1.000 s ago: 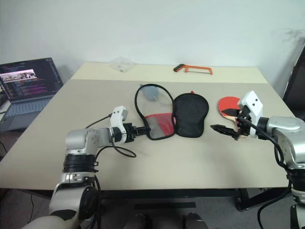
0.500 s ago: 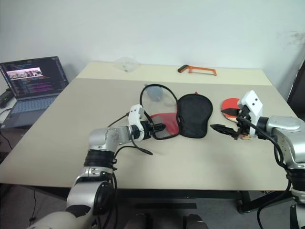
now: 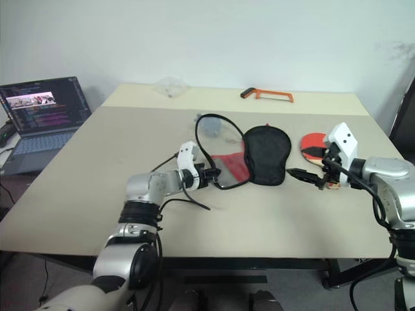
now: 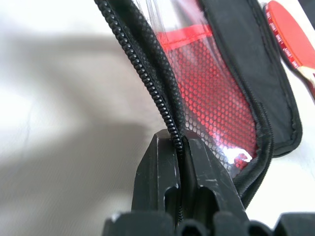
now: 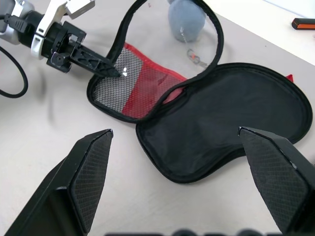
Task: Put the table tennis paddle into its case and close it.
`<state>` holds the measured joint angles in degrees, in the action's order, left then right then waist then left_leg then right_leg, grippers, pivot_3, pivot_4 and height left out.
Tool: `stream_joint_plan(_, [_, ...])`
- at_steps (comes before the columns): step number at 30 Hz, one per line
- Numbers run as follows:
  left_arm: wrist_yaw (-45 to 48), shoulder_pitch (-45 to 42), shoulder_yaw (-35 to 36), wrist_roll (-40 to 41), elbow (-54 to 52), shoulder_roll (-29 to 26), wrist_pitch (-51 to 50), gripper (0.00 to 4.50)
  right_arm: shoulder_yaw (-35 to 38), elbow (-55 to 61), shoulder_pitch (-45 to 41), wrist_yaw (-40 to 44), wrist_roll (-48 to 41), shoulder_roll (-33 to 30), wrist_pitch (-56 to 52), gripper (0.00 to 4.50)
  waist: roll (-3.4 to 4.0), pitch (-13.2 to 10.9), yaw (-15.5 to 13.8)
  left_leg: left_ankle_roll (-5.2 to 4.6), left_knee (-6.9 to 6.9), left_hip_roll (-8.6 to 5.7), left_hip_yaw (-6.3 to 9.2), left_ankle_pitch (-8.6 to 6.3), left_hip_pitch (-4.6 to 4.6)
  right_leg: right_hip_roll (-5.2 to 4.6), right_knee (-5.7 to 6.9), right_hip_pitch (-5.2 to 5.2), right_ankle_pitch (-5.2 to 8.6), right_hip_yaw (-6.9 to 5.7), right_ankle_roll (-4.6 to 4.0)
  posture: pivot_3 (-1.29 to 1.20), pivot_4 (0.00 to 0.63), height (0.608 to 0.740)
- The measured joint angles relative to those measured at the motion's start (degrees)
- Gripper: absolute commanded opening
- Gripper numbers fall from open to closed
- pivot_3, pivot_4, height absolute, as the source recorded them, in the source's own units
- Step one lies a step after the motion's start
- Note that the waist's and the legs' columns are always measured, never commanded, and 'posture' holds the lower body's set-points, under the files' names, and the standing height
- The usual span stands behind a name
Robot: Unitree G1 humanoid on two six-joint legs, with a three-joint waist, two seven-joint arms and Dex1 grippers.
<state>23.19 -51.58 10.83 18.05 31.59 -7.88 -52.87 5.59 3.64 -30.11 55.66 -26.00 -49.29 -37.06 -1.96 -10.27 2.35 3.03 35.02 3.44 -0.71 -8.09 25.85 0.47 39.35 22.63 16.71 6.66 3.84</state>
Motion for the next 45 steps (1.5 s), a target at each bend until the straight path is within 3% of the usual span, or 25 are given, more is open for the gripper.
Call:
stream_joint_plan(10, [-0.33,-9.44,-0.43,-1.87,17.43,1.66,12.68,0.09,-0.07,-0.04,-0.31,-0.49,0.03,0.42,0.05,4.5,0.0,0.0,-0.04,0.01,-0.13,0.0,0.05,-0.01,0.06,0.0,-0.34,-0.08,-0.03,-0.07,0.01,0.0,0.15,0.74])
stream_joint_plan(19, [1.53,-10.66,-1.82,-3.39,22.31,0.51,15.43,0.09,-0.06,0.0,-0.23,-0.67,0.0,0.41,0.05,4.5,0.0,0.0,0.04,0.01,-0.16,0.0,0.08,-0.01,0.05,0.0,-0.32,-0.07,-0.02,-0.1,0.02,0.0,0.15,0.74])
stream_joint_plan(37, [-2.06,-9.51,-0.5,-2.69,19.24,2.02,15.48,0.09,-0.06,0.0,-0.21,-0.7,0.0,0.43,0.04,4.5,0.0,0.0,0.0,0.01,-0.16,0.0,0.08,-0.01,0.05,0.0,-0.33,-0.08,-0.02,-0.11,0.02,0.0,0.15,0.74])
stream_joint_plan(45, [-9.3,-5.19,1.76,-1.23,10.26,6.16,11.76,0.09,-0.04,0.35,0.11,-0.72,-0.03,0.42,-0.05,4.5,0.0,0.0,0.0,0.01,-0.16,0.01,0.1,-0.01,0.05,-0.01,-0.32,-0.1,-0.04,-0.1,-0.01,0.0,0.15,0.74])
